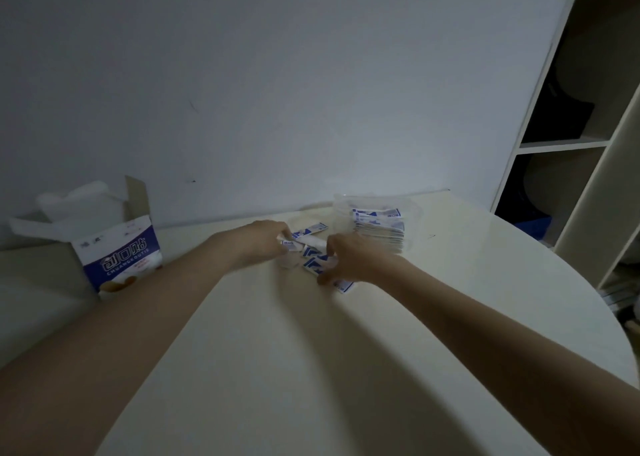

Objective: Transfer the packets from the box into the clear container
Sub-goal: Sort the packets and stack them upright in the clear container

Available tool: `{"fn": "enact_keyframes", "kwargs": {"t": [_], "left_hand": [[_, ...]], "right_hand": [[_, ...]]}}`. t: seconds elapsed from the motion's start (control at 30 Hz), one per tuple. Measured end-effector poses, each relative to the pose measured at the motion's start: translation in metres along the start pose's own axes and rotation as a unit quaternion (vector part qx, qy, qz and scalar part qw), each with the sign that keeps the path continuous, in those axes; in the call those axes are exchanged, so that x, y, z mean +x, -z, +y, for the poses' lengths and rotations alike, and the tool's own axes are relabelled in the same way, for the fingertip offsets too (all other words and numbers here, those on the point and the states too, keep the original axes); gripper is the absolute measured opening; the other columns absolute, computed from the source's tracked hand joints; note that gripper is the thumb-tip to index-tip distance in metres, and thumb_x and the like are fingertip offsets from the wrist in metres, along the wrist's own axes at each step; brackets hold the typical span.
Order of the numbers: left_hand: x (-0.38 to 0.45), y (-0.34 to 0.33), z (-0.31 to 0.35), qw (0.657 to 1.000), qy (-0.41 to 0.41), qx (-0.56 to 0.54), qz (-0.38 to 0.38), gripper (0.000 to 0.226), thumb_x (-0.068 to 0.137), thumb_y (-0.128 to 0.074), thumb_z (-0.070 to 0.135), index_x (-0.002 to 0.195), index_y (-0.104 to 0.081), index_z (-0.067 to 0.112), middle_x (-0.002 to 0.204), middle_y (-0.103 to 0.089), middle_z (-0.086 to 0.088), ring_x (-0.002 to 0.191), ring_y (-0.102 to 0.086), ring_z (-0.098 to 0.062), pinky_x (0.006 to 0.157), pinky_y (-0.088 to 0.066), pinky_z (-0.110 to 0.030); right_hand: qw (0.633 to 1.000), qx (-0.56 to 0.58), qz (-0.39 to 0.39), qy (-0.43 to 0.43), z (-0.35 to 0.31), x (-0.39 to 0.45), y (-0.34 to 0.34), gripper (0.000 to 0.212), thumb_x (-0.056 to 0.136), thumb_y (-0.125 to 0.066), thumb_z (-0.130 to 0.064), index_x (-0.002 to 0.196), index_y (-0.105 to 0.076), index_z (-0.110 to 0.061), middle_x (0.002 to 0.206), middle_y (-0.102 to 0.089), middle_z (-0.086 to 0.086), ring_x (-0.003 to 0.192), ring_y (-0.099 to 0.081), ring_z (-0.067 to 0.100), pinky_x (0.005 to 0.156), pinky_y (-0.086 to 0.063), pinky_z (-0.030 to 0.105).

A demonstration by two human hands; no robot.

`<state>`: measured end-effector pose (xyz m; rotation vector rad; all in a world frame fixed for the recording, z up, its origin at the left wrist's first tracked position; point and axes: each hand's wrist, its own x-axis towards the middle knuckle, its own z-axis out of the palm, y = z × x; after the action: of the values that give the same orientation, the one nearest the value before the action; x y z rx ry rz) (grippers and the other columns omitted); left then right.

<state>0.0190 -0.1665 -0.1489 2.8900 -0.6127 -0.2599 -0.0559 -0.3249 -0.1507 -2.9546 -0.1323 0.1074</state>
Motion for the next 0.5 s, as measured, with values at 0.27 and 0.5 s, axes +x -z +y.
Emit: {"fn": "enact_keyframes", "kwargs": {"t": [0.27,0.5], "left_hand": [[-0.016,-0.004,-0.012,1.0,-0.016,0.0,-0.008,0.036,0.084,-0.06,0.025,0.119,-0.056,0.025,0.11,-0.057,0.003,0.092,-0.049,-0.012,0.079,-0.038,-0.022],[-0.021,-0.005,-0.012,1.0,-0.029,0.01,0.004,0.022,0.083,-0.062,0.027,0.104,-0.064,0.021,0.1,-0.053,0.005,0.09,-0.051,-0.014,0.075,-0.039,-0.023]], "right_hand": [[0.999,0.029,-0.022,0.024,-0.009,0.012,0.005,0.046,0.075,-0.073,-0.016,0.117,-0.059,-0.009,0.12,-0.06,0.011,0.104,-0.056,0.025,0.078,-0.044,0.027],[0.994,0.059,0.034,0.087,-0.001,0.004,0.006,0.021,0.084,-0.065,-0.016,0.102,-0.069,-0.007,0.104,-0.069,0.01,0.079,-0.053,0.013,0.061,-0.04,0.016]]}}
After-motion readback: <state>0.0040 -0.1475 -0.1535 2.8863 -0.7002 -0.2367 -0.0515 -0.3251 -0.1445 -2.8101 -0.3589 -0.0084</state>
